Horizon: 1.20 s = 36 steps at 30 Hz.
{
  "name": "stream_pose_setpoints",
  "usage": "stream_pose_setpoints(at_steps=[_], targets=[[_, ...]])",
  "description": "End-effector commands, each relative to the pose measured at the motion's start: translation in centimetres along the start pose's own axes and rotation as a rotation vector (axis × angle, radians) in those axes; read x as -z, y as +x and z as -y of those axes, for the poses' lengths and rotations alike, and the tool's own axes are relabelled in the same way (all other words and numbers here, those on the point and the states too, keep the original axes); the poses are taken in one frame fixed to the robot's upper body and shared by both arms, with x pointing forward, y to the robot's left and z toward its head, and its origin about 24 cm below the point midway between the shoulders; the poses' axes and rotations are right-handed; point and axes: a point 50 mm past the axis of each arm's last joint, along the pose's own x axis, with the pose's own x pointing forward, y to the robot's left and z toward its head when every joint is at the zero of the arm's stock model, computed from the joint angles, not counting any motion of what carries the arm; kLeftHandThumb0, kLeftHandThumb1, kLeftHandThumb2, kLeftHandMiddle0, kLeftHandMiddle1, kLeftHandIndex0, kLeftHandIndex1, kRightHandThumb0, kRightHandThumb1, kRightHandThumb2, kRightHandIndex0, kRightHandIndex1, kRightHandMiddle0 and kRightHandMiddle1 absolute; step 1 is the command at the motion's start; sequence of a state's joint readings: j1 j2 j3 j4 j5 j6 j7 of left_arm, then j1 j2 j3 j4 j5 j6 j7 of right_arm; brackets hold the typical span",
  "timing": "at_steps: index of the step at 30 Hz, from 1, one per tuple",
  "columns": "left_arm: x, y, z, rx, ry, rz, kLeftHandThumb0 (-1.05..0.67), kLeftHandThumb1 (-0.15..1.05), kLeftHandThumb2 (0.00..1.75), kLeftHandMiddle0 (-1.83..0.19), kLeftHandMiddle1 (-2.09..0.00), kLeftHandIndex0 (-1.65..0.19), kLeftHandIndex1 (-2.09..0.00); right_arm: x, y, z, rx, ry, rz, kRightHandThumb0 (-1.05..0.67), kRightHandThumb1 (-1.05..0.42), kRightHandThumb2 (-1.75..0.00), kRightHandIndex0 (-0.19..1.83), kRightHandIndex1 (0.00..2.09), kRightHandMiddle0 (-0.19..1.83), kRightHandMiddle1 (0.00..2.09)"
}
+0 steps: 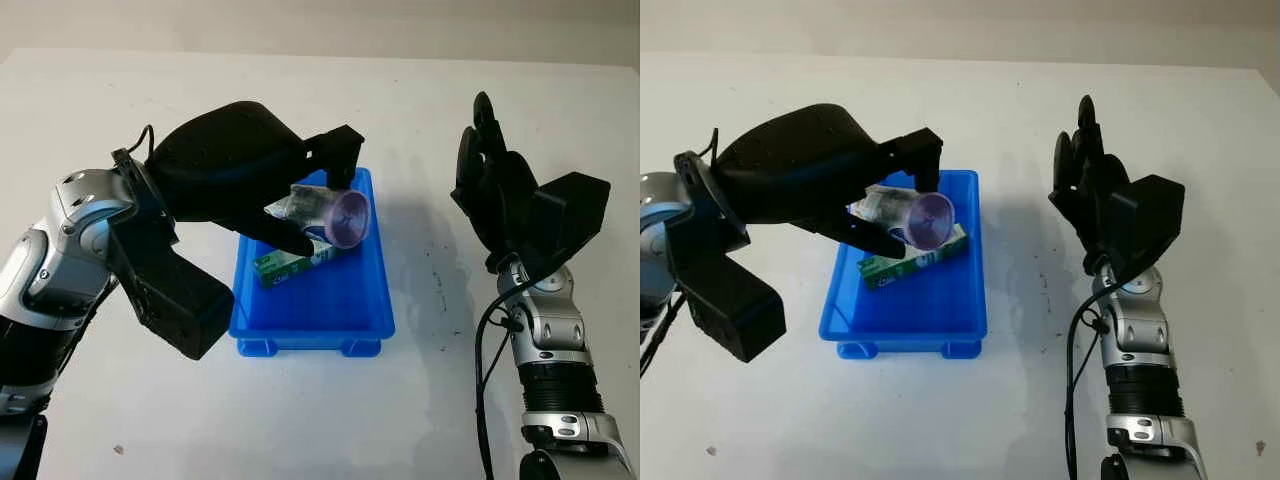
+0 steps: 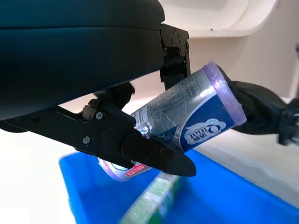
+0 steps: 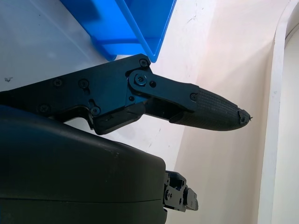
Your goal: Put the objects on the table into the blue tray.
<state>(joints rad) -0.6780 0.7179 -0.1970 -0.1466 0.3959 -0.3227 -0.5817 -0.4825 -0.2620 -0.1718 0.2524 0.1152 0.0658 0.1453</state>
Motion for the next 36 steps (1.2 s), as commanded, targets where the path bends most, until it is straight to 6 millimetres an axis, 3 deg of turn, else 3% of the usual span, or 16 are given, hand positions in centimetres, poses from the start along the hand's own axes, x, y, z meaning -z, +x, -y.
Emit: stream_pose_setpoints(at_steps=[1, 3, 4, 6, 10, 22, 31, 36], targets=[[-0.1, -0.3, -0.3, 0.038, -0.012, 0.0, -0.42, 1.05, 0.24, -0.14, -1.55, 0.07, -1.48, -0.2, -0.2, 0.0, 0.004, -0.002, 0.009, -0.8, -1.05, -0.72, -0.19, 0.0, -0.19, 0.0], [0.0, -0.5, -0.4, 0.07, -0.024, -0.009, -0.47, 1.05, 0.27, -0.14, -0.63, 0.13, -0.72, -0.2, -0.2, 0.0, 0.008, -0.002, 0.009, -0.8, -1.05, -0.72, -0.19, 0.0, -0.19, 0.0], [0.0, -0.5, -0.4, 0.077, -0.035, -0.014, -0.49, 1.05, 0.29, -0.15, -0.38, 0.12, -0.5, -0.1, -0.2, 0.0, 0.01, -0.002, 0.009, -0.8, -1.05, -0.72, -0.19, 0.0, -0.19, 0.0], [0.1, -0.7, -0.5, 0.077, -0.066, -0.015, -0.53, 1.05, 0.31, -0.02, -0.09, 0.17, -0.17, -0.1, -0.2, -0.1, 0.011, -0.003, 0.008, -0.81, -1.05, -0.72, -0.19, 0.0, -0.19, 0.0], [0.2, -0.8, -0.7, 0.08, -0.175, -0.022, -0.6, 1.05, 0.33, 0.17, -0.01, 0.19, -0.01, 0.0, -0.3, -0.1, 0.008, -0.01, 0.006, -0.79, -1.05, -0.73, -0.19, 0.0, -0.19, 0.0], [1.0, -1.3, -2.1, 0.101, -0.454, -0.059, -0.57, 1.05, 0.22, 0.19, 0.0, 0.19, 0.0, 0.1, -0.3, -0.2, 0.009, -0.003, 0.0, -0.79, -1.05, -0.73, -0.19, 0.0, -0.19, 0.0], [4.5, -2.8, -2.8, -0.246, -0.698, -0.171, -0.68, 1.05, 0.45, 0.19, -0.01, 0.18, -0.01, 0.1, -0.2, -0.2, -0.001, 0.019, -0.003, -0.8, -1.05, -0.7, -0.19, 0.0, -0.19, 0.0], [6.7, -4.2, -1.1, -0.537, -0.855, -0.275, -0.67, 1.05, 0.56, 0.18, -0.04, 0.18, -0.02, 0.1, 0.0, -0.2, -0.004, 0.016, 0.004, -0.81, -1.05, -0.69, -0.19, 0.0, -0.19, 0.0]])
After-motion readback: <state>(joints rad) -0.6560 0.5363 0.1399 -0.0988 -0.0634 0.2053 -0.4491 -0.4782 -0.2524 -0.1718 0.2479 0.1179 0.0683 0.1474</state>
